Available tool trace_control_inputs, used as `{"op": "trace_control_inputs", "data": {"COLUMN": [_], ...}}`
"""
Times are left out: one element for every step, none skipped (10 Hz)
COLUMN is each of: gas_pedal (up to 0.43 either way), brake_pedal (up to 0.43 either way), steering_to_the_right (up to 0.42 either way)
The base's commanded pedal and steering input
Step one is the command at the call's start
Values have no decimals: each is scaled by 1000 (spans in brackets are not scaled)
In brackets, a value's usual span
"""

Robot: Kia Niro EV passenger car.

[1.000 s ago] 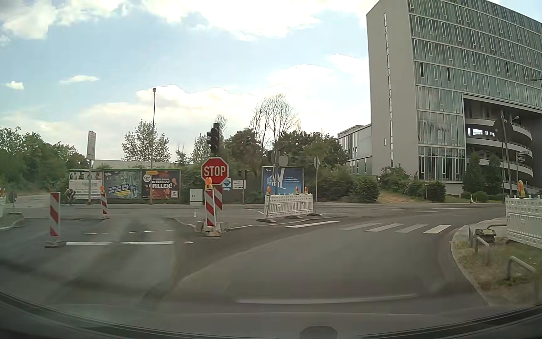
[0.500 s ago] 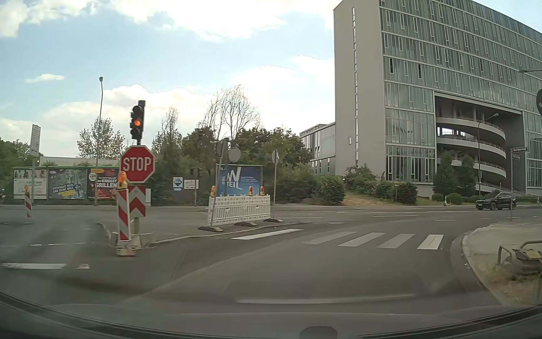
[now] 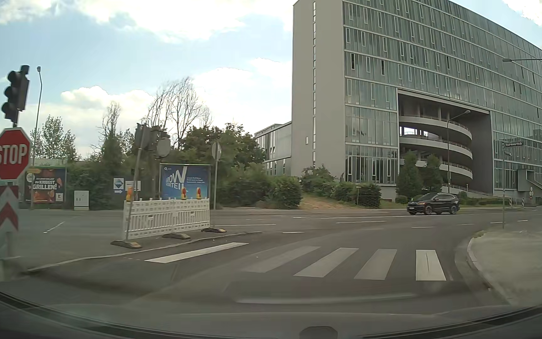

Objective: Follow the waypoints while adhering to traffic rules and regulations

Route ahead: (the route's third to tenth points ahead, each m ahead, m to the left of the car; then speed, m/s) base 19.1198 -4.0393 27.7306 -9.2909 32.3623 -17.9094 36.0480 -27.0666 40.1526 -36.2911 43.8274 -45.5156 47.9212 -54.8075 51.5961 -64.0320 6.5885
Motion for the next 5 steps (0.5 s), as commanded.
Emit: {"op": "trace_control_inputs", "data": {"gas_pedal": [0,0,0,0,0], "brake_pedal": [30,30,30,30,30], "steering_to_the_right": [154,154,153,154,154]}}
